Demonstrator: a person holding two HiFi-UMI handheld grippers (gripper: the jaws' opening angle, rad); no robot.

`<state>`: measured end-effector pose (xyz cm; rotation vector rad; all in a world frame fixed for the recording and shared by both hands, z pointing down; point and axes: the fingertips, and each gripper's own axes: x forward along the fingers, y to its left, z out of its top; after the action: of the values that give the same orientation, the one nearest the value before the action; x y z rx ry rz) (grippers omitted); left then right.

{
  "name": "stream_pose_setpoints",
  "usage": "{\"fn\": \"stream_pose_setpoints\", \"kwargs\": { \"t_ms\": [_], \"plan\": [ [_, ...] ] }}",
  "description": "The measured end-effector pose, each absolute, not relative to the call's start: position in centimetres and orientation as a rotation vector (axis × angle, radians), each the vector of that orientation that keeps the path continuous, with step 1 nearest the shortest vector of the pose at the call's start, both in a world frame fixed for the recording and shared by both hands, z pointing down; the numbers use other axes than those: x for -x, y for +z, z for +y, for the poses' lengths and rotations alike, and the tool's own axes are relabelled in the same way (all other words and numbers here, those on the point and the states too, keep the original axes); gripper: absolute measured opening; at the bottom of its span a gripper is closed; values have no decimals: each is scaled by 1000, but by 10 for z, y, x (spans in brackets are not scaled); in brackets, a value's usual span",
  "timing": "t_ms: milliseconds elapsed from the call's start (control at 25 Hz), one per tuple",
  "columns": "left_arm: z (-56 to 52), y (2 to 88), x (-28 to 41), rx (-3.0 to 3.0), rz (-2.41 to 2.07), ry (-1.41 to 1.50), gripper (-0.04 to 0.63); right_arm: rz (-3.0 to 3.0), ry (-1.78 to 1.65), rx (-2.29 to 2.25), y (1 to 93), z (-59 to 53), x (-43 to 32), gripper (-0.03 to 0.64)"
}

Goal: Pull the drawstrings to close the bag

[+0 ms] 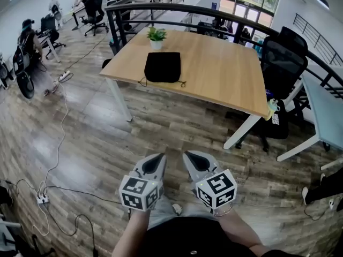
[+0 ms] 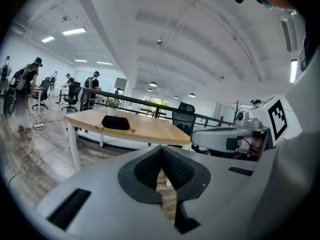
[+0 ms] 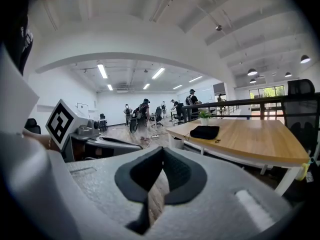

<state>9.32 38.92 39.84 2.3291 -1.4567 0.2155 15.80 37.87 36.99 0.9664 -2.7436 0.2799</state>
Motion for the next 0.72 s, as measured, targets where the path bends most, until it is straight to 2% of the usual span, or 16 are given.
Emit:
{"fn": "stream_pose_setpoints", "kwargs": {
  "t_ms": [720],
  "plan": [
    [210, 384, 20, -2421, -1382, 239, 15, -2721, 245, -1161, 358, 198, -60, -2]
  ]
}}
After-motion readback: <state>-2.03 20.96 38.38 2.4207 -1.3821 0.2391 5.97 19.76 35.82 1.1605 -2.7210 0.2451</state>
